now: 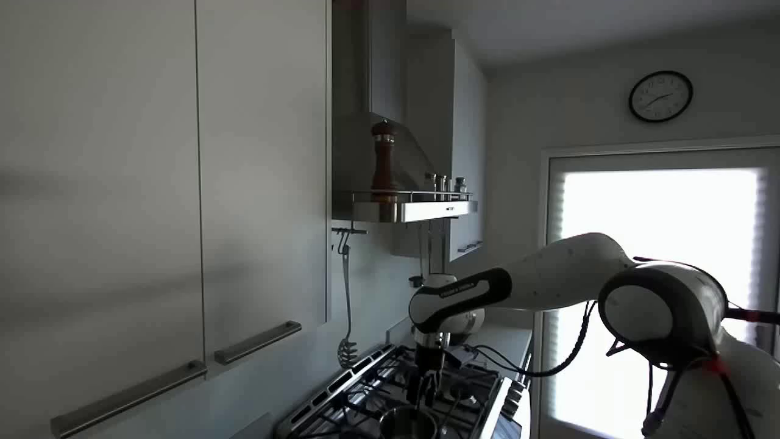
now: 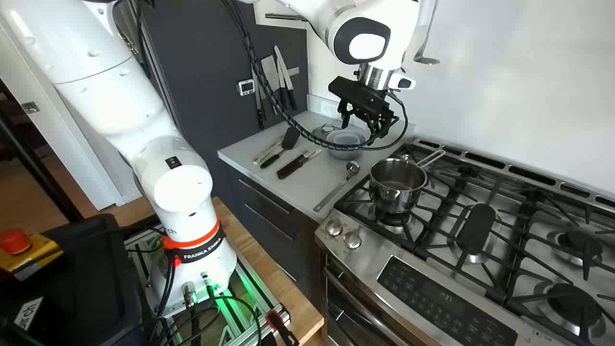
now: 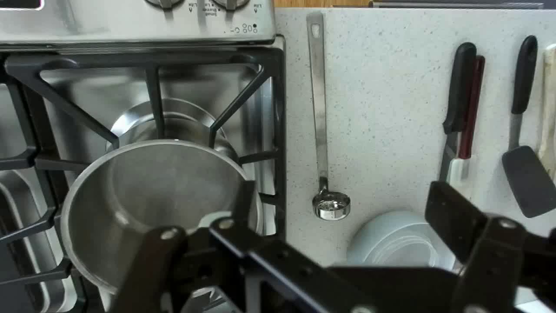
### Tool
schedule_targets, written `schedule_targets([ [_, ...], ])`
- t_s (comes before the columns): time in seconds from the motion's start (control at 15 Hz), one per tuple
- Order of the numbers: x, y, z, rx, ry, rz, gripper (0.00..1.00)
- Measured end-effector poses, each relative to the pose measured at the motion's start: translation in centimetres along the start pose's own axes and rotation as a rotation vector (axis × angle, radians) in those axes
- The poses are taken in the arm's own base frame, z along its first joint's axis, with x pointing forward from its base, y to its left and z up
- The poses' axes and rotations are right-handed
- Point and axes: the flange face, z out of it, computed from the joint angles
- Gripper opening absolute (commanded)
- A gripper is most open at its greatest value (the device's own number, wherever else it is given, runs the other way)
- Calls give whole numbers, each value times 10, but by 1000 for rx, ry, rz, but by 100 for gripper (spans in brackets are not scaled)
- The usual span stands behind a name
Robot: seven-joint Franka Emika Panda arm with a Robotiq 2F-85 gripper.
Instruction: Open the right door of the upper cabinet
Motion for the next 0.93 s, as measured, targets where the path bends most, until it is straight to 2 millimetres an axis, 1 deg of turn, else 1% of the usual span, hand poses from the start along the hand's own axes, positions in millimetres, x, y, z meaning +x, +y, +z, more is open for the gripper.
schedule_targets([
  [0.73, 0, 0, 0, 0, 0, 0, 100],
  [0.87, 2, -3, -1, -4, 0, -7, 100],
  [0.93, 4, -8, -3, -8, 4, -18, 100],
])
